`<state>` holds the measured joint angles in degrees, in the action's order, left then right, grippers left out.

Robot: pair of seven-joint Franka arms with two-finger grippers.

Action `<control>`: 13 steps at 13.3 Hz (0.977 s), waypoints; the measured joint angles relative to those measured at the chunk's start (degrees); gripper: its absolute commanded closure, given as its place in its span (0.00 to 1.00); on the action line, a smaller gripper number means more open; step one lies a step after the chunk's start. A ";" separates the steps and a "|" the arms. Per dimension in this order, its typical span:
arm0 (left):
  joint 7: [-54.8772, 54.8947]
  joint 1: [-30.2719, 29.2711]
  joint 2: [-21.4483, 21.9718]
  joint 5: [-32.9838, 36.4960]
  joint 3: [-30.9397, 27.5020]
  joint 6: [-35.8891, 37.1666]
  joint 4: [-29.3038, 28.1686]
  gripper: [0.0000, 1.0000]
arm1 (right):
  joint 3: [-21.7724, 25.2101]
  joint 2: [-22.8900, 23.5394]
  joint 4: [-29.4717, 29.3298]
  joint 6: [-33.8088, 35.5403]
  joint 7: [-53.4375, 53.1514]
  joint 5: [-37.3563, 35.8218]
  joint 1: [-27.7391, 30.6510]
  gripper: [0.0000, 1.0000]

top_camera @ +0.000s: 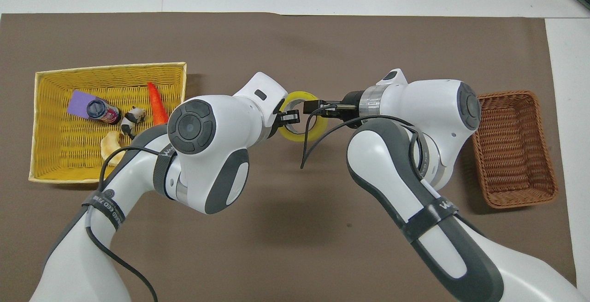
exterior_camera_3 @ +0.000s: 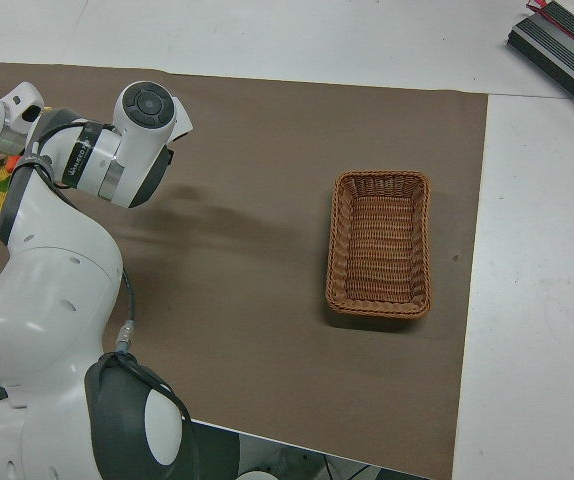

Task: Move tape to another basket
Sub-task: 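Grasp the tape with the right gripper from the left gripper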

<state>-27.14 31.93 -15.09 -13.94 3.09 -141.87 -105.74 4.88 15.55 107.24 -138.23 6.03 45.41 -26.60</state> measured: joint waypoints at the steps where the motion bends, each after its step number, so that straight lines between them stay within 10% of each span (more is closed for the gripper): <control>1: 0.00 0.00 0.00 -0.31 0.01 0.00 0.00 0.77 | 0.01 0.00 -0.01 0.00 0.00 0.01 0.02 1.00; 4: -0.12 -0.01 0.00 -0.60 -0.30 -0.41 0.04 0.08 | 0.02 0.00 -0.02 1.79 -0.03 -0.13 0.00 1.00; 5: -0.18 -0.03 0.00 -0.61 -0.50 -1.07 0.19 0.00 | -0.02 0.00 0.03 2.93 -0.11 -0.46 -0.03 1.00; 13: 1.30 -0.73 0.54 0.68 -0.97 0.36 1.18 0.00 | -0.11 0.01 -0.56 6.40 -0.71 -2.65 -0.04 1.00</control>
<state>-25.83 31.20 -14.54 -13.26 2.12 -141.52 -104.56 4.77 15.56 106.68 -131.83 5.32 42.76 -26.64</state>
